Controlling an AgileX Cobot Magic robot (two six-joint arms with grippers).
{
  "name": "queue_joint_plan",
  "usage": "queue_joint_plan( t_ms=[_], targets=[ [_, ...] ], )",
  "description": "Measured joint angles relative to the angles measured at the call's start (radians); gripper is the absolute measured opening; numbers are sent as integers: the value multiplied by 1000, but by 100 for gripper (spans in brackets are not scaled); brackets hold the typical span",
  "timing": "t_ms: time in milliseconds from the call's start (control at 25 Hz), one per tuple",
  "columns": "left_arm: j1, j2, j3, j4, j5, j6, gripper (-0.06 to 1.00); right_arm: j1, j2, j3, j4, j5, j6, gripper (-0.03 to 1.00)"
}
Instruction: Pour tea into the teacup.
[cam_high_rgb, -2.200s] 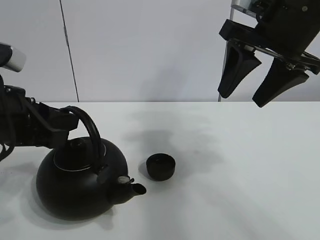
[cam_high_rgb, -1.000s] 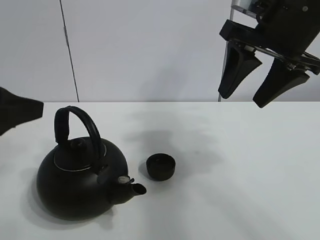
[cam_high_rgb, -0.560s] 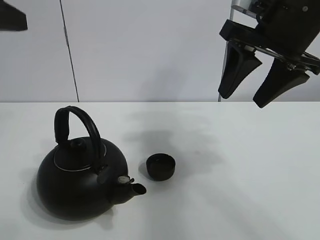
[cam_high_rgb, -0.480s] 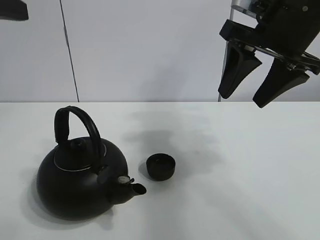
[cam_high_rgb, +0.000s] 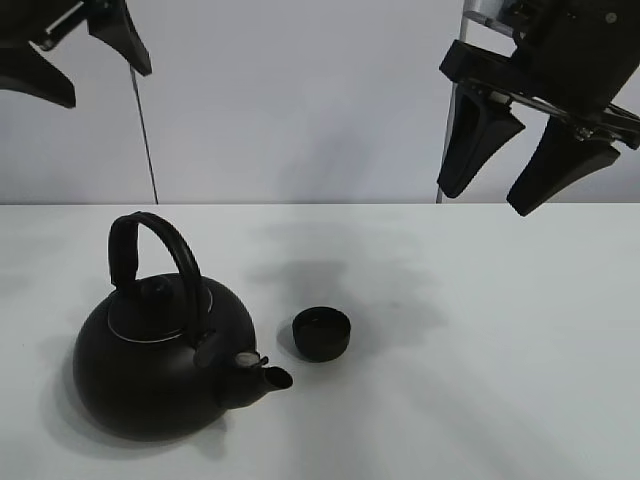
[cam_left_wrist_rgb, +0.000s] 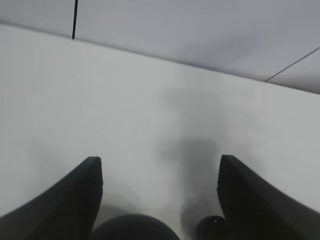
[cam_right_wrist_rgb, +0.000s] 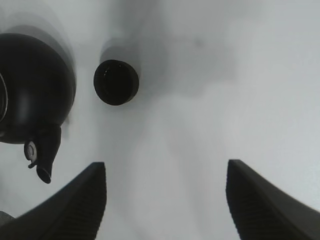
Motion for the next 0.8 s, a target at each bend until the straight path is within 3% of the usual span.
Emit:
queue_joint_plan(
  t_ms=[160,280,560,800],
  targets=[
    [0,120,-125,-80,139,35,49,0,0,0,-4,-1,0,47],
    [0,166,-190,-114,181,84,49,0,0,0,-15,-1,0,47],
    [0,178,-204,-131,199,102,49,0,0,0,-22,-1,0,47],
    [0,178,-204,-171,288,102,49,0,0,0,-22,-1,0,47]
  ],
)
